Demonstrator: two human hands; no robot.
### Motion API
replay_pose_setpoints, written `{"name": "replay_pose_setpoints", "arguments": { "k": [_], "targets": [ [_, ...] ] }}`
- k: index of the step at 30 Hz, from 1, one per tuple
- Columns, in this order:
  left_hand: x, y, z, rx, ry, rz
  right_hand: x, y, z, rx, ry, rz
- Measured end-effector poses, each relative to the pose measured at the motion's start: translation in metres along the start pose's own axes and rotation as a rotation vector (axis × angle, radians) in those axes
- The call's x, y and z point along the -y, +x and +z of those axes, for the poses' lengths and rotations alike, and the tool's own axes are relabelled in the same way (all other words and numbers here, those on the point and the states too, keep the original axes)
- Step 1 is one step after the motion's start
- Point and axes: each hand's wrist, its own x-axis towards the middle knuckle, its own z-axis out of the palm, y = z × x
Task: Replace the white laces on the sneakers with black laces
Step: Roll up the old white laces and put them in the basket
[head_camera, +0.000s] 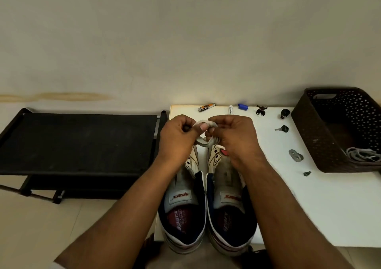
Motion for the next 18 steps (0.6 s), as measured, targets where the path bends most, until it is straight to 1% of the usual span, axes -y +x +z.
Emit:
{"name": "replay_pose_setpoints", "arguments": {
  "k": [1,2,5,6,8,10,11,13,15,17,18],
  "targets": [
    [0.002,-0.001,0.002,-0.008,0.055,0.031,-0.001,0.001,-0.001,-0.029,-0.065,-0.027],
    [0.003,-0.001,0.003,0.007,0.059,0.035,-0.001,0.001,-0.002,-0.044,-0.119,-0.056],
    [-0.003,-0.003,0.004,0.114,-0.052,-0.035,0.002,-0.001,-0.006,-0.124,-0.325,-0.19],
    [-0.005,-0.004,0.004,0.141,-0.077,-0.06,0.005,-0.001,-0.008,-0.161,-0.367,-0.236],
    [-0.01,-0.008,0.01,0.174,-0.047,-0.092,0.013,-0.003,-0.024,-0.214,-0.332,-0.28],
    [-0.02,-0.016,0.024,0.242,0.135,-0.061,0.017,-0.006,-0.055,-0.27,-0.329,-0.296],
    [-0.024,-0.019,0.033,0.307,0.256,-0.02,0.018,-0.008,-0.071,-0.288,-0.373,-0.301],
    [-0.038,-0.025,0.06,0.487,0.521,0.074,0.02,-0.014,-0.114,-0.314,-0.438,-0.297],
    [-0.053,-0.029,0.091,0.641,0.738,0.12,0.022,-0.019,-0.163,-0.327,-0.527,-0.29],
    [-0.063,-0.03,0.123,0.751,0.862,0.123,0.028,-0.019,-0.208,-0.301,-0.682,-0.278],
    [-0.063,-0.03,0.139,0.793,0.907,0.111,0.031,-0.016,-0.23,-0.264,-0.749,-0.265]
  ]
}}
